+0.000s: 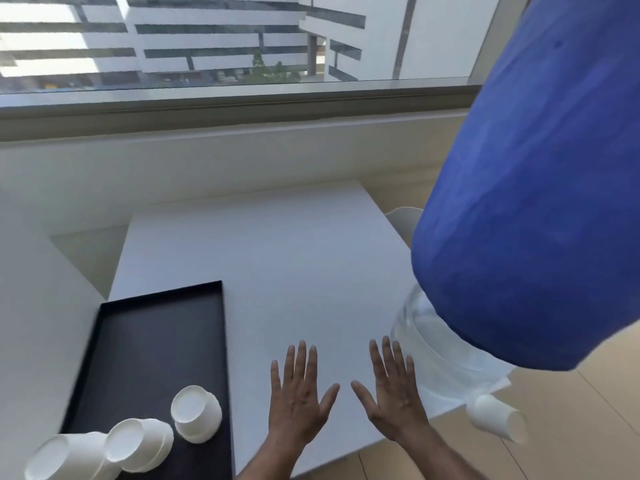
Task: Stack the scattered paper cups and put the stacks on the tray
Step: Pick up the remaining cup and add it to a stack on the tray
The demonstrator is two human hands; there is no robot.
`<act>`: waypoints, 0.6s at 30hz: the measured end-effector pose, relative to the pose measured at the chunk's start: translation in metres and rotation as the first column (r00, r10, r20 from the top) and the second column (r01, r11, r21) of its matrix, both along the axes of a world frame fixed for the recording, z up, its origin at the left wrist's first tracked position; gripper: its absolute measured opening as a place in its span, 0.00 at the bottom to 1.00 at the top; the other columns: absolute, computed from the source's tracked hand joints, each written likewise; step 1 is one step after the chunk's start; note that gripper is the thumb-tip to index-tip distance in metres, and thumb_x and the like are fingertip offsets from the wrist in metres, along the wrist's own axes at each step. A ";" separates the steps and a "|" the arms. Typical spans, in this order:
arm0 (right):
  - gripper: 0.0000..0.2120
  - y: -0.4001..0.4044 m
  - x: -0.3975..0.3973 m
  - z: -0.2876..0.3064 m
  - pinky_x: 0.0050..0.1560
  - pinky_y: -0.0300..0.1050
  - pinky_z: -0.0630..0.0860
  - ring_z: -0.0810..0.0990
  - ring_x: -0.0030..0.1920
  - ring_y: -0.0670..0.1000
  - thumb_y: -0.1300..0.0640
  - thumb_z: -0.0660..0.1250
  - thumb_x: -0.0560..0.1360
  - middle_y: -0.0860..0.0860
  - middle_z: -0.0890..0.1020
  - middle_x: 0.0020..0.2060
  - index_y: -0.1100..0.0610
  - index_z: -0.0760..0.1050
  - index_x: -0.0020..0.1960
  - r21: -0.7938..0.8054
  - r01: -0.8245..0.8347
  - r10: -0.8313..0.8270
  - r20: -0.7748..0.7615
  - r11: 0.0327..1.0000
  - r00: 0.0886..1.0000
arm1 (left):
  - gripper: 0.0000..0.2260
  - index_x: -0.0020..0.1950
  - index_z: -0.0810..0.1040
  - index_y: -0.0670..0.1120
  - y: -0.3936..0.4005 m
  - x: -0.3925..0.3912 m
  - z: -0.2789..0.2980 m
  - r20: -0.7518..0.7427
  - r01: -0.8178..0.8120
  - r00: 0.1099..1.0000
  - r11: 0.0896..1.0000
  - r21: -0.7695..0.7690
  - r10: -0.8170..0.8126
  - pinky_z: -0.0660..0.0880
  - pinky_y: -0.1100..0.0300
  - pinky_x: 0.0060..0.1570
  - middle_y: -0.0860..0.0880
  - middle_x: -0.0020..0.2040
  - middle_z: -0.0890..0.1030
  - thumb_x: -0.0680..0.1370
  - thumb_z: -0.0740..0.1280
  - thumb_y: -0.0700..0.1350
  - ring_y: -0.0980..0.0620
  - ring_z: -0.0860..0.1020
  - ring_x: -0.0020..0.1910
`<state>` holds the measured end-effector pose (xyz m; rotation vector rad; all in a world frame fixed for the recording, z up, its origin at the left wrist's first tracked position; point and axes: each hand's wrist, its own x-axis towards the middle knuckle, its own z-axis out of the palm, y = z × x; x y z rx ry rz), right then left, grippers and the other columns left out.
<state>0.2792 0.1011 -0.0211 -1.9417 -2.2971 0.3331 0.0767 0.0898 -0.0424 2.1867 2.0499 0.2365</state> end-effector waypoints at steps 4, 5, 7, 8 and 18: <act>0.38 -0.017 0.024 0.004 0.79 0.49 0.39 0.36 0.78 0.47 0.36 0.52 0.79 0.48 0.37 0.78 0.50 0.38 0.79 0.068 -0.024 0.030 -0.090 0.997 0.995 | 0.40 0.81 0.53 0.47 0.001 0.024 -0.003 0.020 0.024 1.000 0.999 -0.042 -0.023 0.38 0.43 0.74 0.48 0.81 0.51 0.77 0.38 0.71 0.54 0.29 0.77; 0.36 -0.022 0.031 0.006 0.79 0.49 0.45 0.42 0.79 0.48 0.38 0.55 0.79 0.49 0.44 0.80 0.50 0.45 0.80 0.092 -0.031 0.043 -0.123 0.995 0.991 | 0.40 0.81 0.54 0.47 0.002 0.031 -0.005 0.025 0.027 0.999 0.998 -0.054 -0.026 0.38 0.43 0.74 0.48 0.81 0.51 0.77 0.39 0.71 0.54 0.30 0.77; 0.29 -0.032 0.047 0.010 0.75 0.51 0.63 0.61 0.76 0.50 0.40 0.60 0.78 0.50 0.65 0.75 0.50 0.61 0.75 0.152 -0.019 0.050 -0.202 0.988 0.978 | 0.40 0.81 0.55 0.47 0.006 0.044 -0.009 0.025 0.035 0.999 0.996 -0.087 -0.033 0.38 0.43 0.74 0.47 0.81 0.51 0.77 0.41 0.71 0.52 0.34 0.78; 0.24 -0.036 0.057 0.011 0.70 0.51 0.71 0.70 0.70 0.50 0.41 0.61 0.77 0.49 0.73 0.69 0.49 0.67 0.70 0.192 -0.005 0.048 -0.225 0.981 0.973 | 0.40 0.81 0.54 0.47 0.008 0.050 -0.012 0.020 0.038 0.999 0.994 -0.105 -0.036 0.37 0.42 0.75 0.48 0.81 0.50 0.77 0.42 0.71 0.51 0.36 0.79; 0.16 -0.065 0.185 0.003 0.54 0.54 0.72 0.76 0.55 0.54 0.51 0.76 0.63 0.48 0.79 0.50 0.51 0.77 0.49 0.225 0.348 -0.327 -0.125 0.910 0.937 | 0.48 0.81 0.42 0.50 0.019 0.097 -0.043 -0.057 0.028 0.997 0.970 -0.240 -0.043 0.41 0.39 0.76 0.49 0.82 0.42 0.66 0.21 0.72 0.46 0.40 0.80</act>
